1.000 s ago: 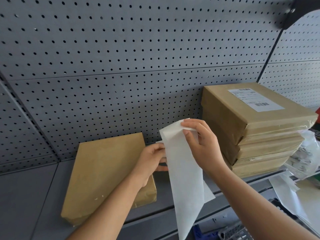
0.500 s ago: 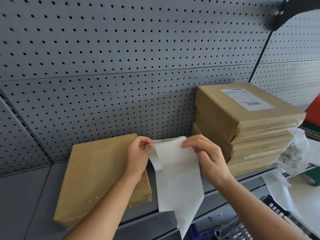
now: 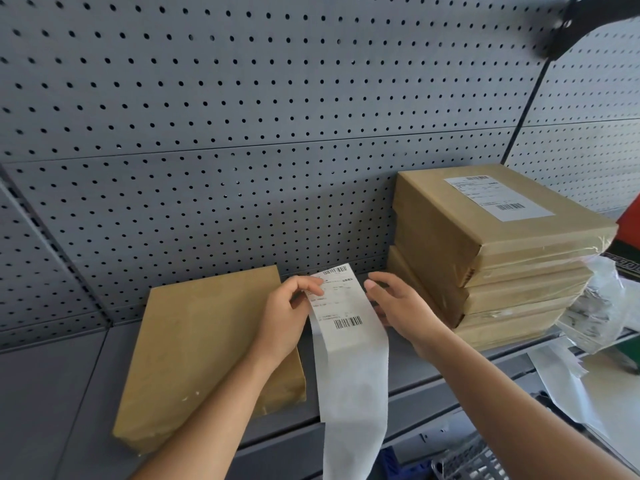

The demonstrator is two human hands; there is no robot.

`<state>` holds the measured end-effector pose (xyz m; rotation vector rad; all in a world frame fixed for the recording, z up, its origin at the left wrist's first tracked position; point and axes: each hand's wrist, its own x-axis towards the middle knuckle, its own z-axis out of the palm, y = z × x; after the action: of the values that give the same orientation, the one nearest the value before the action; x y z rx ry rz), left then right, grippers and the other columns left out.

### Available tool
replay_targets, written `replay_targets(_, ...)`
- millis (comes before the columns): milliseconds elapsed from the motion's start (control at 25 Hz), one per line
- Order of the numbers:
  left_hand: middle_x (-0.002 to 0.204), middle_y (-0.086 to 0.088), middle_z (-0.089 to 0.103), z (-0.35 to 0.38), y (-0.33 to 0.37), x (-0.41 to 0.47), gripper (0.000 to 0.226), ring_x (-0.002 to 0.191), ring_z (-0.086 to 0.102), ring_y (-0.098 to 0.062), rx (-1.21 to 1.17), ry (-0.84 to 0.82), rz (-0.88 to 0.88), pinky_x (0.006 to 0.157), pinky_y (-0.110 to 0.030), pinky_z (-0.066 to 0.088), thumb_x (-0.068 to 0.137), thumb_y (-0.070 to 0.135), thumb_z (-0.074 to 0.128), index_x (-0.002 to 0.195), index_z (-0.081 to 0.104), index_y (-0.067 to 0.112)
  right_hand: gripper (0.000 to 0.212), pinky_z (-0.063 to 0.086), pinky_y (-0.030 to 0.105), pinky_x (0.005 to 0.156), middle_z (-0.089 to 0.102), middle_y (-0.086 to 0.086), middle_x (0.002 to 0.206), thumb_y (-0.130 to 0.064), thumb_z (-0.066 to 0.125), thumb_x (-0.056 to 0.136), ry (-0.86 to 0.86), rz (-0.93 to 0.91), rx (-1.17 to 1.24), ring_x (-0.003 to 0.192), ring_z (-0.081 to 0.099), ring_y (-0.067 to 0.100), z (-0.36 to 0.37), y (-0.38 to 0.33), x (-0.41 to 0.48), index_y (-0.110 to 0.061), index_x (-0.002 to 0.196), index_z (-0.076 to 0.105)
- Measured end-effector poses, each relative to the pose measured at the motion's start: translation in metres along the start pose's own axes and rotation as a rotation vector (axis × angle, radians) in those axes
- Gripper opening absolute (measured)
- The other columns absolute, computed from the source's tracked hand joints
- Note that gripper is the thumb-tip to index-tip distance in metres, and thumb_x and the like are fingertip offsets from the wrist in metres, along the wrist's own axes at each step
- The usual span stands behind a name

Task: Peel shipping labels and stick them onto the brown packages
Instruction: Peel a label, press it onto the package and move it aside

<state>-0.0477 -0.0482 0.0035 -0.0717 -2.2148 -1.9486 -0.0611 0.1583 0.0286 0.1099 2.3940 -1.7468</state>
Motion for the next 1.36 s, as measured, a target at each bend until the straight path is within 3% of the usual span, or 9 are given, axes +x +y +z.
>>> replay_targets(240, 0.12, 0.007, 0.07, -0.003, 0.004, -0.003, 0.023, 0.113, 0.066, -0.004, -0.093, 0.082, -0.029, 0.09, -0.023, 0.055, 0.094, -0.006, 0.06, 0.097, 0.069, 0.015, 0.046, 0.058, 0.049, 0.089, 0.076, 0.003, 0.093, -0.01, 0.062, 0.095, -0.03, -0.054, 0.043, 0.09, 0.075, 0.018, 0.009, 0.003, 0.004, -0.027, 0.137, 0.05)
replay_targets(360, 0.112, -0.008, 0.069, -0.005, 0.004, -0.001, 0.015, 0.106, 0.069, -0.016, -0.219, 0.191, -0.13, 0.081, -0.023, 0.059, 0.095, 0.0, 0.064, 0.106, 0.063, 0.01, 0.05, 0.057, 0.048, 0.09, 0.076, 0.004, 0.094, -0.008, 0.061, 0.096, -0.027, -0.092, 0.039, 0.092, 0.074, 0.018, 0.009, 0.004, 0.001, -0.029, 0.139, 0.048)
replay_targets(480, 0.104, -0.013, 0.073, -0.007, 0.005, -0.003, 0.022, 0.094, 0.074, -0.02, -0.288, 0.153, -0.228, 0.074, -0.025, 0.061, 0.098, 0.014, 0.066, 0.115, 0.057, 0.003, 0.051, 0.057, 0.049, 0.091, 0.075, 0.004, 0.093, -0.006, 0.061, 0.095, -0.033, -0.135, 0.065, 0.093, 0.073, 0.019, 0.008, 0.004, -0.002, -0.032, 0.138, 0.049)
replay_targets(560, 0.096, -0.007, 0.078, -0.007, 0.009, -0.004, 0.025, 0.085, 0.075, -0.014, -0.289, 0.097, -0.259, 0.071, -0.026, 0.061, 0.1, 0.02, 0.064, 0.12, 0.057, 0.006, 0.052, 0.058, 0.046, 0.089, 0.075, 0.003, 0.09, -0.006, 0.062, 0.095, -0.027, -0.155, 0.049, 0.091, 0.073, 0.018, 0.008, 0.006, -0.002, -0.033, 0.138, 0.05)
replay_targets(760, 0.105, -0.004, 0.08, -0.004, 0.01, -0.003, 0.043, 0.095, 0.076, -0.019, -0.255, -0.01, -0.279, 0.078, -0.033, 0.061, 0.097, 0.007, 0.066, 0.135, 0.054, 0.026, 0.054, 0.055, 0.027, 0.075, 0.074, -0.006, 0.086, -0.005, 0.063, 0.094, -0.054, -0.184, -0.027, 0.085, 0.072, 0.01, 0.006, 0.01, -0.005, -0.033, 0.137, 0.049)
replay_targets(920, 0.106, 0.001, 0.08, -0.001, 0.009, -0.005, 0.053, 0.094, 0.076, -0.016, -0.215, -0.029, -0.26, 0.074, -0.03, 0.062, 0.095, -0.001, 0.066, 0.139, 0.051, 0.025, 0.05, 0.056, 0.027, 0.081, 0.063, -0.008, 0.108, -0.016, 0.063, 0.094, 0.046, -0.268, -0.241, 0.096, 0.064, 0.009, 0.006, 0.012, -0.001, -0.028, 0.14, 0.049)
replay_targets(1040, 0.105, 0.001, 0.08, 0.003, 0.01, -0.007, 0.054, 0.093, 0.076, -0.017, -0.197, -0.057, -0.245, 0.078, -0.036, 0.064, 0.095, -0.004, 0.065, 0.139, 0.05, 0.023, 0.043, 0.049, 0.031, 0.094, 0.053, -0.006, 0.121, -0.02, 0.063, 0.093, 0.215, -0.522, -0.544, 0.112, 0.052, 0.014, 0.011, 0.011, 0.004, -0.025, 0.135, 0.057)
replay_targets(1200, 0.108, -0.002, 0.08, 0.004, 0.009, -0.008, 0.051, 0.105, 0.073, -0.031, -0.188, -0.101, -0.23, 0.096, -0.053, 0.057, 0.096, -0.003, 0.063, 0.131, 0.052, 0.032, 0.031, 0.048, 0.039, 0.09, 0.06, -0.003, 0.112, -0.019, 0.067, 0.09, 0.241, -0.788, -0.783, 0.109, 0.052, 0.022, 0.025, 0.004, 0.013, -0.024, 0.12, 0.069)
replay_targets(1360, 0.111, -0.008, 0.079, -0.001, 0.006, -0.008, 0.053, 0.109, 0.071, -0.033, -0.237, -0.159, -0.242, 0.097, -0.046, 0.058, 0.098, -0.005, 0.057, 0.138, 0.048, 0.029, 0.026, 0.047, 0.04, 0.086, 0.062, -0.004, 0.105, -0.017, 0.066, 0.09, 0.182, -0.847, -0.828, 0.103, 0.053, 0.022, 0.037, 0.0, 0.018, -0.024, 0.115, 0.071)
